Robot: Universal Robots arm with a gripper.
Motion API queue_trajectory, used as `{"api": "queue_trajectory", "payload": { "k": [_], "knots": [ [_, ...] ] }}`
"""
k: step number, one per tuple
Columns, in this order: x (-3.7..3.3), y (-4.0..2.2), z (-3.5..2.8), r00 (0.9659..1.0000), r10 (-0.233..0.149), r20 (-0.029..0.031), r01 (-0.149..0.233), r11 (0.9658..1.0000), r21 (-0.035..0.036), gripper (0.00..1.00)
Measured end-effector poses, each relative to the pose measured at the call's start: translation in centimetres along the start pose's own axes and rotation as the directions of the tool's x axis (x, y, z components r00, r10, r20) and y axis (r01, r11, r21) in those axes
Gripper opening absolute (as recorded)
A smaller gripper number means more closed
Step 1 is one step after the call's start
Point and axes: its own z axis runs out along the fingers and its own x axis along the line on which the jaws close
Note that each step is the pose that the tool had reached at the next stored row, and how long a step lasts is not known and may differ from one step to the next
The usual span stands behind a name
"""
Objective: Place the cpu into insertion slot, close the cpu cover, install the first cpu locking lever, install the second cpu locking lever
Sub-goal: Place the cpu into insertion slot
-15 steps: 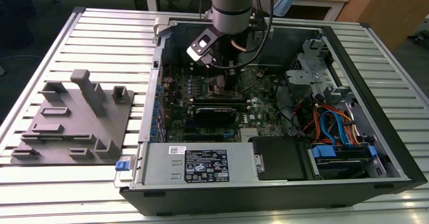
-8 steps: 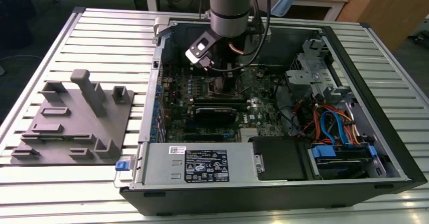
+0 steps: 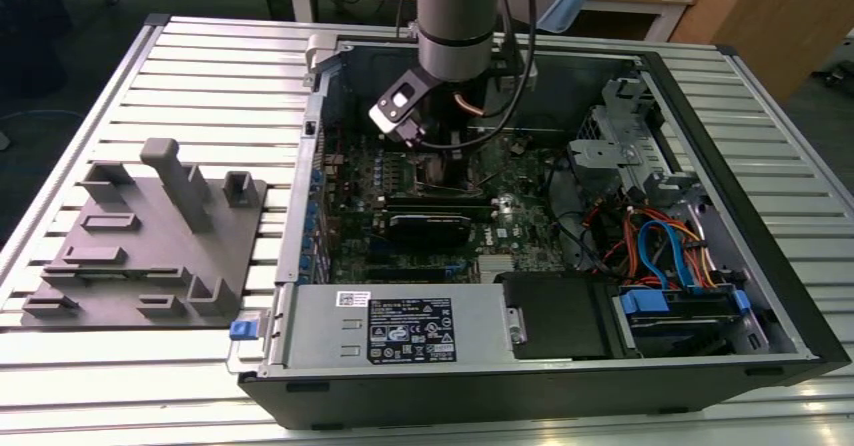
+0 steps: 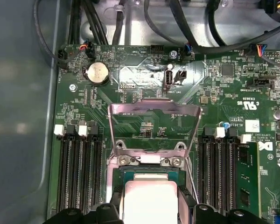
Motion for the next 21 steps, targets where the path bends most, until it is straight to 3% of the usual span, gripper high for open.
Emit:
{"api": "queue_trajectory", "payload": {
  "k": [9,21],
  "knots": [
    [-0.01,-0.11,0.52,1.0,0.002,0.0004,-0.002,1.0,0.0003,0.54],
    [0.0,-0.15,0.62,1.0,0.003,-0.0006,-0.003,1.0,0.0001,0.54]
  ]
}}
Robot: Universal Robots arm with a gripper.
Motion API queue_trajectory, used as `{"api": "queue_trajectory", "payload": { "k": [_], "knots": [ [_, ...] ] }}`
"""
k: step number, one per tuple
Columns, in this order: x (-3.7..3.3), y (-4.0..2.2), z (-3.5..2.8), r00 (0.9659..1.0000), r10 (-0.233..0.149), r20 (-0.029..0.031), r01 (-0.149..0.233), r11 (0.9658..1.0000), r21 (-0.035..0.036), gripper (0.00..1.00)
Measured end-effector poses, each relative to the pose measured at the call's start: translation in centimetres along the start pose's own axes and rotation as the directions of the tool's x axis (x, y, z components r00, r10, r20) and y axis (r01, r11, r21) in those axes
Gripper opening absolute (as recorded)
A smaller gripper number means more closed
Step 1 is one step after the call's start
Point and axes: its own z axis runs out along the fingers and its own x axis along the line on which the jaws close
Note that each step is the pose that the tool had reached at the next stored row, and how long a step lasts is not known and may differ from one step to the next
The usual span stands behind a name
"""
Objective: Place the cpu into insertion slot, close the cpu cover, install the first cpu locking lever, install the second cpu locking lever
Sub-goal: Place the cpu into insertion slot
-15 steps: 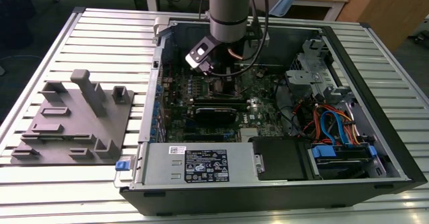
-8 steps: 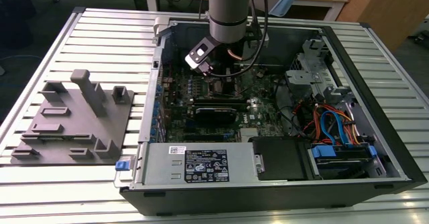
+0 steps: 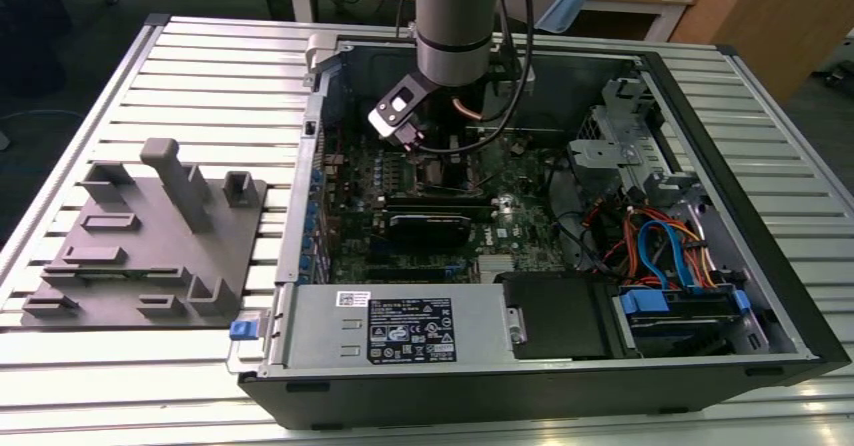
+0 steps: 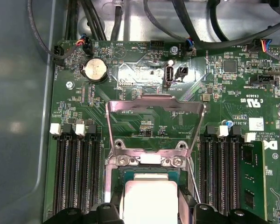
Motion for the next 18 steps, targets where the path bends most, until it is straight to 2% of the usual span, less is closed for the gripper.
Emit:
{"api": "queue_trajectory", "payload": {
  "k": [7,12,18],
  "knots": [
    [0.03,0.02,-0.02,1.0,0.0,-0.0035,0.0,1.0,-0.0009,0.54],
    [0.02,0.02,-0.12,1.0,0.001,-0.0027,-0.001,1.0,-0.0002,0.54],
    [-0.01,-0.02,0.13,1.0,0.003,-0.0027,-0.003,1.0,0.0006,0.54]
  ]
}}
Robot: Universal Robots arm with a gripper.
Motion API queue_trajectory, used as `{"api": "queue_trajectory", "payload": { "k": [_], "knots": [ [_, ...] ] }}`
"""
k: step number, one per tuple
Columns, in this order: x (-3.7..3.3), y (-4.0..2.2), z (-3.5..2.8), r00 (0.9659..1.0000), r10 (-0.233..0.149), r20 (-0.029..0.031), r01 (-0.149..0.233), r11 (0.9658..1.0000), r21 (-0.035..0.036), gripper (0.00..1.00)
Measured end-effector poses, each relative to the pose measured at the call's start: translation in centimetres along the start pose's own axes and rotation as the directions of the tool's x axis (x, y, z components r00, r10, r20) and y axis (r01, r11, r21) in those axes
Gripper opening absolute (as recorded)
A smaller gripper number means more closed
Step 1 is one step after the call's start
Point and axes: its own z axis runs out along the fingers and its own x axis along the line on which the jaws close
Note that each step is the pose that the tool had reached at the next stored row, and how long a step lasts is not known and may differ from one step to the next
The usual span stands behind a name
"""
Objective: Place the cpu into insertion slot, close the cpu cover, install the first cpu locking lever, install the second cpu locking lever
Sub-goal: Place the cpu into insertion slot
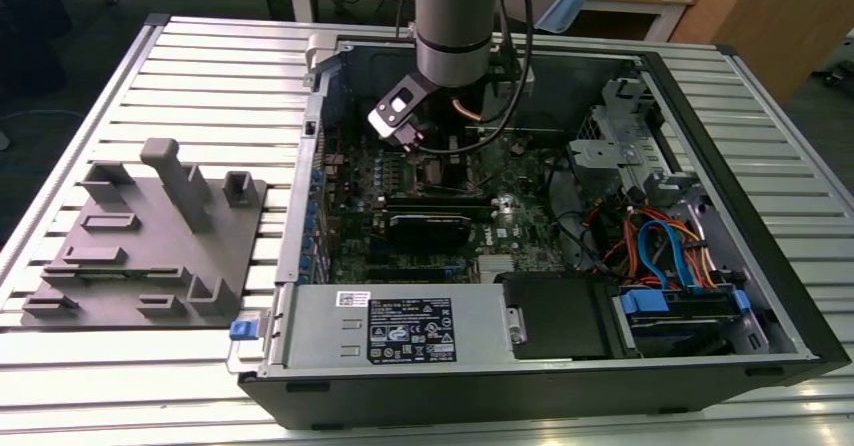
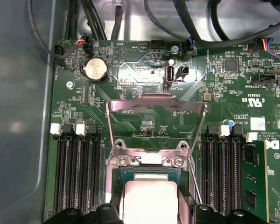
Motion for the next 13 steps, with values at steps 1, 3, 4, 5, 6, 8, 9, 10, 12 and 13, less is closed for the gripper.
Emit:
{"api": "queue_trajectory", "payload": {
  "k": [1,3,4,5,6,8,9,10,12,13],
  "knots": [
    [0.0,0.0,0.03,1.0,0.0,-0.0002,0.0,1.0,-0.0001,0.54],
    [0.02,0.01,0.06,1.0,0.0,-0.0009,0.0,1.0,-0.0007,0.54],
    [0.02,0.01,0.06,1.0,0.0,-0.0009,0.0,1.0,-0.0007,0.54],
    [0.02,0.01,0.06,1.0,0.0,-0.0009,0.0,1.0,-0.0007,0.54],
    [0.02,0.01,0.06,1.0,0.0,-0.0009,0.0,1.0,-0.0007,0.54],
    [0.01,0.01,0.07,1.0,0.0,-0.0008,0.0,1.0,-0.0007,0.54],
    [0.01,0.01,0.07,1.0,0.0,-0.0009,0.0,1.0,-0.0007,0.54],
    [0.02,0.01,0.07,1.0,0.0,-0.0009,0.0,1.0,-0.0007,0.54],
    [0.03,0.02,0.11,1.0,0.0,-0.0018,0.0,1.0,-0.0016,0.55],
    [0.06,0.04,0.17,1.0,0.0,-0.0035,0.0,1.0,-0.0027,0.55]
  ]
}}
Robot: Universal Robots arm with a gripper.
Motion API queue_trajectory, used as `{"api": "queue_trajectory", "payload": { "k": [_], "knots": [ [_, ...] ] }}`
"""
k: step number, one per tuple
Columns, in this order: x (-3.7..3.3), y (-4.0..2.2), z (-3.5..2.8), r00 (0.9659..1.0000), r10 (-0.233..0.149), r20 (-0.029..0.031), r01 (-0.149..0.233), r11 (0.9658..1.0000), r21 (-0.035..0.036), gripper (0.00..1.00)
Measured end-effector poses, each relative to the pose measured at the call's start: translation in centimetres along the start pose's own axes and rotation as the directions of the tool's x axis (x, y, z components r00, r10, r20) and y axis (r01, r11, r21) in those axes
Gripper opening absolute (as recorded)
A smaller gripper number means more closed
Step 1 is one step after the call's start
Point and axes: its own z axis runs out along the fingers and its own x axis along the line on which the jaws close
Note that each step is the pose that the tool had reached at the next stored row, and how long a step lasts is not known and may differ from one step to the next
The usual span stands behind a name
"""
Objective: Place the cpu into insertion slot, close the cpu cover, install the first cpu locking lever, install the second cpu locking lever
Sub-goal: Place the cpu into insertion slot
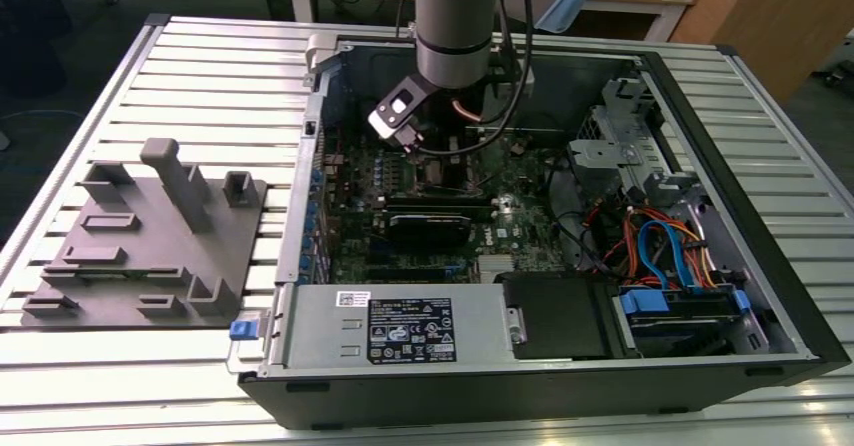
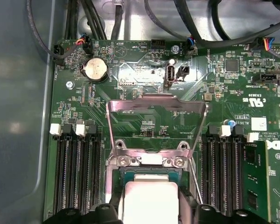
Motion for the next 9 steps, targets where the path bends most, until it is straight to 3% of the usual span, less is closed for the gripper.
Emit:
{"api": "queue_trajectory", "payload": {
  "k": [2,3,9],
  "knots": [
    [-0.03,-0.02,-0.05,1.0,0.0,0.0016,0.0,1.0,0.0013,0.6],
    [-0.04,-0.02,-0.08,1.0,0.0,0.0024,0.0,1.0,0.0018,0.67],
    [-0.04,-0.03,-0.07,1.0,0.0,0.0025,0.0,1.0,0.0019,0.67]
  ]
}}
